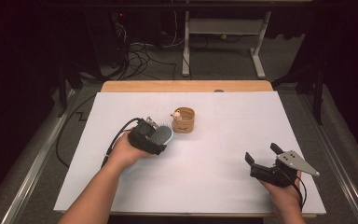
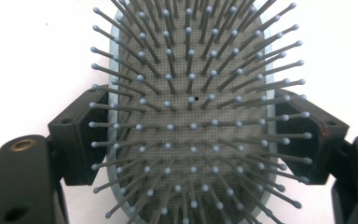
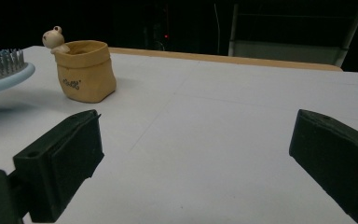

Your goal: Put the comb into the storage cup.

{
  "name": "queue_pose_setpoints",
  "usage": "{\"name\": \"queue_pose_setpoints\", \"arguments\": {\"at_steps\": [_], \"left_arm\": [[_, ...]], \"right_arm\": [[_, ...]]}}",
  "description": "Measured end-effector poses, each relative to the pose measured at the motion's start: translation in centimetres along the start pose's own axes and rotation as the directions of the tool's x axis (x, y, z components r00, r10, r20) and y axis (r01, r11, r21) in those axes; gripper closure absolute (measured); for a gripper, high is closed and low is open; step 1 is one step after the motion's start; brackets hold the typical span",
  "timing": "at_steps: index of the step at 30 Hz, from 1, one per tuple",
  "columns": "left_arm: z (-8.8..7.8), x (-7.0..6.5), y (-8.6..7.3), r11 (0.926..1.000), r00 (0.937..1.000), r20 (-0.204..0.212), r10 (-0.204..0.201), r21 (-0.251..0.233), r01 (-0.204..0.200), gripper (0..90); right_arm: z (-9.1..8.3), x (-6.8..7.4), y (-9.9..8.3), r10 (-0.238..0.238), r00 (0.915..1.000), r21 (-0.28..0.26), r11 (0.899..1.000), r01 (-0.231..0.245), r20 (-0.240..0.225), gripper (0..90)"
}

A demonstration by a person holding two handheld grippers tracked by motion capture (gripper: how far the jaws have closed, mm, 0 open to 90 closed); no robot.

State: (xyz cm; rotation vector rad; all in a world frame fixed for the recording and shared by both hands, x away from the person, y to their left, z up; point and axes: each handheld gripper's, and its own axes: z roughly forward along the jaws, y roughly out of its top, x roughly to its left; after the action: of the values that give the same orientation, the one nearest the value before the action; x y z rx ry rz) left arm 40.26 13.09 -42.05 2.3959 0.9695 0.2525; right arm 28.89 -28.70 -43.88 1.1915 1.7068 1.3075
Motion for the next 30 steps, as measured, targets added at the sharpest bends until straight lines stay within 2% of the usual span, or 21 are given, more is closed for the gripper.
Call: {"name": "queue_pose_setpoints", "arguments": {"at_steps": [9, 17, 22, 26, 30], "left_arm": [[-1.3, -0.5, -1.1, 0.9951, 0.9996, 0.025, -0.014, -0.097, 0.016, 20.2], [-2.6, -1.0, -2.1, 0.9803, 0.9988, 0.042, -0.025, -0.195, 0.033, 20.2], [-2.9, -1.2, -2.7, 0.9714, 0.9995, 0.022, -0.021, -0.236, 0.026, 20.2], [-2.7, -1.3, -3.6, 0.9647, 0.9992, 0.018, -0.035, -0.261, 0.039, 20.2], [-2.7, -1.3, -4.4, 0.9522, 0.9979, 0.027, -0.059, -0.299, 0.064, 20.2]], "right_arm": [[0.0, 0.0, 0.0, 0.001, 1.0000, 0.000, 1.000, -0.001, 0.000, 3.5], [0.0, 0.1, 0.0, 0.000, 1.0000, 0.000, 1.000, 0.000, 0.001, 3.4], [0.0, 0.1, 0.0, -0.003, 1.0000, -0.001, 1.000, 0.003, 0.000, 3.5], [-0.1, 0.2, 0.0, -0.003, 1.0000, 0.000, 1.000, 0.003, -0.002, 3.5], [-0.1, 0.2, 0.0, -0.004, 1.0000, -0.002, 1.000, 0.004, 0.002, 3.5]]}}
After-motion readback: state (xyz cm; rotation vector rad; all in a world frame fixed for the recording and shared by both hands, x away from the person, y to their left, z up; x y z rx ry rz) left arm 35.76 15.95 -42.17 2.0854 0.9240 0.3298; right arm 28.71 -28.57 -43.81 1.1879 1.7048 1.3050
